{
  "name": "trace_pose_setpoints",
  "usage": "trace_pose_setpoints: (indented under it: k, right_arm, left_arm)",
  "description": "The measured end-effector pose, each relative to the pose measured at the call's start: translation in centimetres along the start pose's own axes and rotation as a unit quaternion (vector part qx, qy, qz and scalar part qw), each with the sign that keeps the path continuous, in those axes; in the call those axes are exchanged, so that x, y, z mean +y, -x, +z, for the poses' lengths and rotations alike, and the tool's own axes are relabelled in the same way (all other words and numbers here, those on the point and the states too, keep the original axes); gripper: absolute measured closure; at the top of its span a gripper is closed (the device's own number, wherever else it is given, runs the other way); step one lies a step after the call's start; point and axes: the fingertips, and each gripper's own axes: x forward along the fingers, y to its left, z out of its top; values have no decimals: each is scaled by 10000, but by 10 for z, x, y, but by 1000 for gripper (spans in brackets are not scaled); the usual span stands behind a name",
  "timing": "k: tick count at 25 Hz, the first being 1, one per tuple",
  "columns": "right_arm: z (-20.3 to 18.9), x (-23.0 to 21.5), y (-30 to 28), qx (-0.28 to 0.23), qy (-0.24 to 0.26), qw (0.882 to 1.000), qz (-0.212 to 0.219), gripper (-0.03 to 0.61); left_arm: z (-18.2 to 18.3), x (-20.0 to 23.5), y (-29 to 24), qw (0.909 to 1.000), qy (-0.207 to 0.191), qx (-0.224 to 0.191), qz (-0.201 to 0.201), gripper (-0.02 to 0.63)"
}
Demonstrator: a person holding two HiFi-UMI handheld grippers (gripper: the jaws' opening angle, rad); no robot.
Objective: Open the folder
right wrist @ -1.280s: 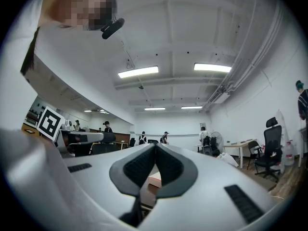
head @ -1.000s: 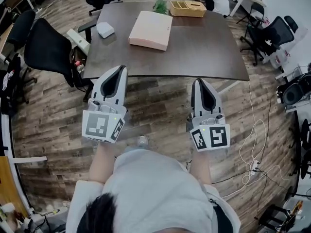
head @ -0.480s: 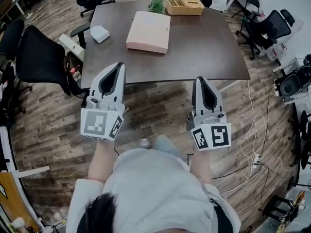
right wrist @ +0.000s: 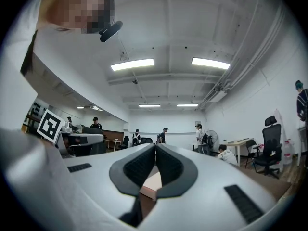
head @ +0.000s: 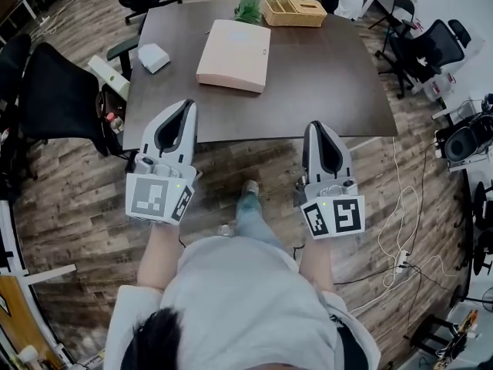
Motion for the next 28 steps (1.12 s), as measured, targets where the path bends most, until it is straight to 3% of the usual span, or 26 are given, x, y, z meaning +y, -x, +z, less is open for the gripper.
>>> trace_pose_setpoints:
  k: [28]
  right_arm:
    - [-14, -154, -165, -222, -77, 9979, 601, 566]
  left_arm:
    - [-14, 19, -208, 9982, -306, -126, 507, 605]
